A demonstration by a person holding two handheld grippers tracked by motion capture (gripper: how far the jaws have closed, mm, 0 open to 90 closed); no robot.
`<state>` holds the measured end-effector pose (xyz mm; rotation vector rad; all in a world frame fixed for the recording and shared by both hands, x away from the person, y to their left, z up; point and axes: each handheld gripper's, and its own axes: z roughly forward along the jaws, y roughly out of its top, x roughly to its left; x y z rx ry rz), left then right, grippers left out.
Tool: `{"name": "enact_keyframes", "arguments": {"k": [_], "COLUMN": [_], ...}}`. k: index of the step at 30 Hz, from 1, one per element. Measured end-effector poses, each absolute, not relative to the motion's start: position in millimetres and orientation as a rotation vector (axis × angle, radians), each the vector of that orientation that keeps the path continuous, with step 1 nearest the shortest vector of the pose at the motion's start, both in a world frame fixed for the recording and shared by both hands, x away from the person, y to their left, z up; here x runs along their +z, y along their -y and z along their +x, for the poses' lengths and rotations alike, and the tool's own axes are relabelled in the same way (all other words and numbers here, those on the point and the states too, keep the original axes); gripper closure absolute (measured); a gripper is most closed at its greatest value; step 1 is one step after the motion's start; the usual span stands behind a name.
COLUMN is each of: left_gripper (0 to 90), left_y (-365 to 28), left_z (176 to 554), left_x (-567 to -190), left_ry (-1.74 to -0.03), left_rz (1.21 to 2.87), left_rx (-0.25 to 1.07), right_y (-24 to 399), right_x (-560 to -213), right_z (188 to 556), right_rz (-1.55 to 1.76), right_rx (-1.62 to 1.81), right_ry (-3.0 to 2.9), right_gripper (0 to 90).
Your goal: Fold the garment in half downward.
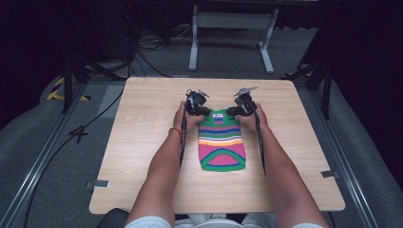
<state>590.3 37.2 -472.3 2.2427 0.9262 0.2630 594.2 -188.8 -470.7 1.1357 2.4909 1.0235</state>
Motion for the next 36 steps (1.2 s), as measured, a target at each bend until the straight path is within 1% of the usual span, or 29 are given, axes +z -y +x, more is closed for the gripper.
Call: {"name": "enact_keyframes", "arguments": {"k": [7, 9, 13, 18, 25, 27, 30, 33, 36], "left_gripper": [82.6, 82.6, 82.5, 82.5, 82.4, 82.3, 82.0, 81.7, 81.5], "left_y": [-30, -29, -28, -34, -40, -42, -45, -47, -49], "left_z": [592, 593, 591, 583, 576, 573, 566, 555, 544], "left_x": [-463, -457, -445, -423, -398, -395, -393, -393, -395], "left_ry": [-0.926, -0.915, -0.881, -0.83, -0.792, -0.769, -0.729, -0.672, -0.63], "left_rz": [2.25, 2.24, 2.22, 2.21, 2.189, 2.213, 2.213, 2.247, 2.256], "left_rx": [0.388, 0.401, 0.445, 0.514, 0.547, 0.561, 0.569, 0.587, 0.579], "right_y": [189, 192, 198, 199, 198, 198, 197, 196, 196], "right_x": [-466, -463, -449, -430, -404, -399, -397, -398, -400], "right_z": [594, 594, 594, 589, 582, 578, 572, 563, 554], "right_rz": [1.102, 1.095, 1.092, 1.011, 0.931, 0.908, 0.872, 0.838, 0.807], "right_rx": [1.033, 1.057, 1.13, 1.168, 1.214, 1.225, 1.229, 1.24, 1.237], "right_ry": [-2.45, -2.426, -2.369, -2.345, -2.315, -2.315, -2.318, -2.33, -2.341], "right_gripper": [84.3, 84.3, 84.4, 84.5, 84.5, 84.5, 84.5, 84.4, 84.2]}}
